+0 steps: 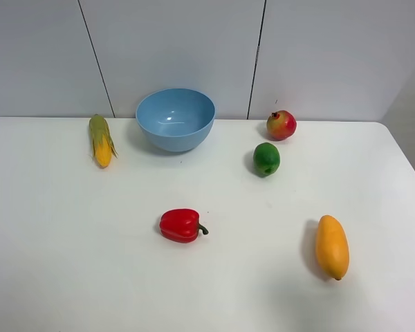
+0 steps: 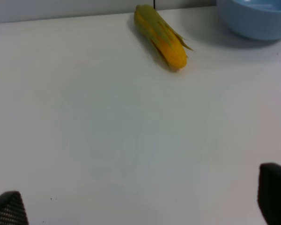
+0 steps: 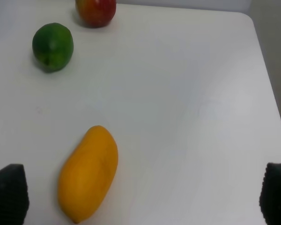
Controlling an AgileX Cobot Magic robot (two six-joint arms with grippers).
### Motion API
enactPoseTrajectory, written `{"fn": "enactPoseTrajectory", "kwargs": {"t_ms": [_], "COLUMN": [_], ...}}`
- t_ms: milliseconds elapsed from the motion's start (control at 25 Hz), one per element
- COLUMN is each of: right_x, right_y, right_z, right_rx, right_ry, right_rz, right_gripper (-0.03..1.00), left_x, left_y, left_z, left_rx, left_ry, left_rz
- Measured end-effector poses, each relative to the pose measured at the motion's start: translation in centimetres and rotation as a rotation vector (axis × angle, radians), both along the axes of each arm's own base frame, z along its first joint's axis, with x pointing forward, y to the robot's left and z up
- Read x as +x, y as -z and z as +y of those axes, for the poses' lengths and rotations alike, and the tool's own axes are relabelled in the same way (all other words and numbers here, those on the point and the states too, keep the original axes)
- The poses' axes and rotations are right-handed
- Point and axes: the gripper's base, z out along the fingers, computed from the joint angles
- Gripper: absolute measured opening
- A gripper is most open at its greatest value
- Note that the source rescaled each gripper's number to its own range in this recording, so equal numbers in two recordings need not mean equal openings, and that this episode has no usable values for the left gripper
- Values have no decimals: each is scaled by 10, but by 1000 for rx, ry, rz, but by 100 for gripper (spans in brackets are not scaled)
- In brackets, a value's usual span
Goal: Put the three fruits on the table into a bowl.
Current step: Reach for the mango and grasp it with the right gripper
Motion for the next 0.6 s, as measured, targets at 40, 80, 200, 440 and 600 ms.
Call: {"fn": "enactPoseTrajectory", "kwargs": {"t_ms": [40,80,200,440,600], "right_x": [0,0,0,0,0], "right_y": [0,0,0,0,0], "right_z": [0,0,0,0,0], "right_rx": [0,0,0,1,1], "right_ry": [0,0,0,0,0], "right_rz": [0,0,0,0,0], "right_gripper": [100,100,100,100,100], "left_x": [0,0,0,0,0], "left_y": [0,0,0,0,0], "left_z": [0,0,0,0,0], "left_rx": [0,0,0,0,0], "left_ry": [0,0,0,0,0], "left_rz": [0,0,0,0,0]}}
